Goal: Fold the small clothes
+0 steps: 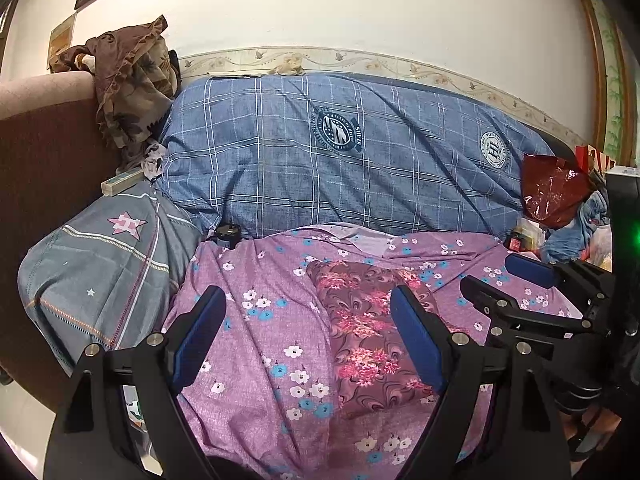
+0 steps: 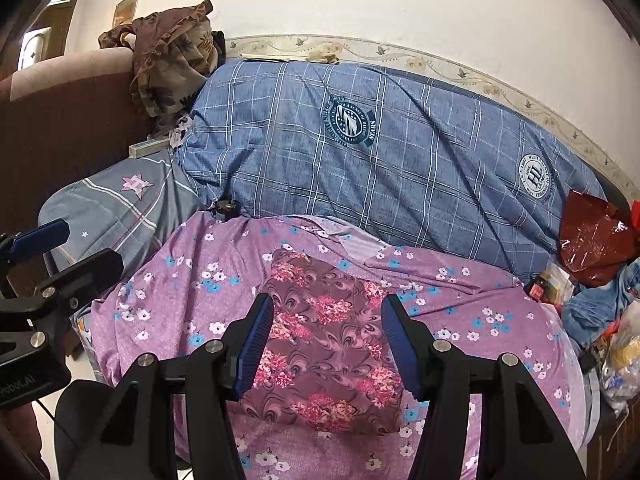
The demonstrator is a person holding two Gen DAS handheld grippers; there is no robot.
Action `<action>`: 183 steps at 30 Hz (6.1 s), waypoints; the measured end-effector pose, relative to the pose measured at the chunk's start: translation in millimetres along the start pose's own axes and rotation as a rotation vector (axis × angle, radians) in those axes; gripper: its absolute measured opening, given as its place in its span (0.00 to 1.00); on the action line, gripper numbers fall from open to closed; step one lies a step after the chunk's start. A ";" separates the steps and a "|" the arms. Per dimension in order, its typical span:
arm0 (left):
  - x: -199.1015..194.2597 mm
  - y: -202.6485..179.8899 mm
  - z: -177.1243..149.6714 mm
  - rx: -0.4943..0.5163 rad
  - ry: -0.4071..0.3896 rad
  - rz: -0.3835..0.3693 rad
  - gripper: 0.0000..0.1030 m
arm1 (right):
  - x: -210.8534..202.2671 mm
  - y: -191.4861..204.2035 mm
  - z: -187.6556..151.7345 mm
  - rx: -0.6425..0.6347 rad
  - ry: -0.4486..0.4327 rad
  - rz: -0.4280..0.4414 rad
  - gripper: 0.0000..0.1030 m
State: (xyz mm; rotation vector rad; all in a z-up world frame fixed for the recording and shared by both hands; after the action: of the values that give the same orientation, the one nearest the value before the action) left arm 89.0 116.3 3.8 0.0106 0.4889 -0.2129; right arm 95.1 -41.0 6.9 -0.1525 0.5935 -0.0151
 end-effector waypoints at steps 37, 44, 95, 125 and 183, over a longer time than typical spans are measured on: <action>194.6 -70.5 -84.1 0.161 0.421 -0.003 0.82 | 170.7 -169.9 -140.8 0.806 0.265 0.462 0.48; 239.2 -79.2 -108.4 0.148 0.549 0.026 0.85 | 192.1 -178.8 -154.5 0.877 0.351 0.472 0.30; 93.8 -50.3 -39.1 0.181 0.163 0.221 1.00 | 49.2 -98.6 -79.1 0.361 0.084 0.183 0.56; -38.6 -49.3 2.9 0.107 -0.023 0.095 1.00 | -68.8 -37.6 -40.5 0.165 -0.050 -0.014 0.60; -99.1 -55.8 27.2 0.059 -0.138 0.010 1.00 | -149.2 -47.1 -26.0 0.147 -0.174 -0.246 0.60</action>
State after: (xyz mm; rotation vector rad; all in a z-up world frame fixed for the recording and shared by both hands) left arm 4.8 79.9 76.5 0.0560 0.3451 -0.2166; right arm -41.7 -82.6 75.5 -0.0819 0.3953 -0.2809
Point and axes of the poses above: each gripper's, at about its wrist camera, not at the fingertips, and x roughly the way its jaws point, y to its left, z to its top, the point moved 3 cm from there along x, roughly the way its jaws point, and after that the axes turned 2 degrees about -y, right-handed, at the moved point
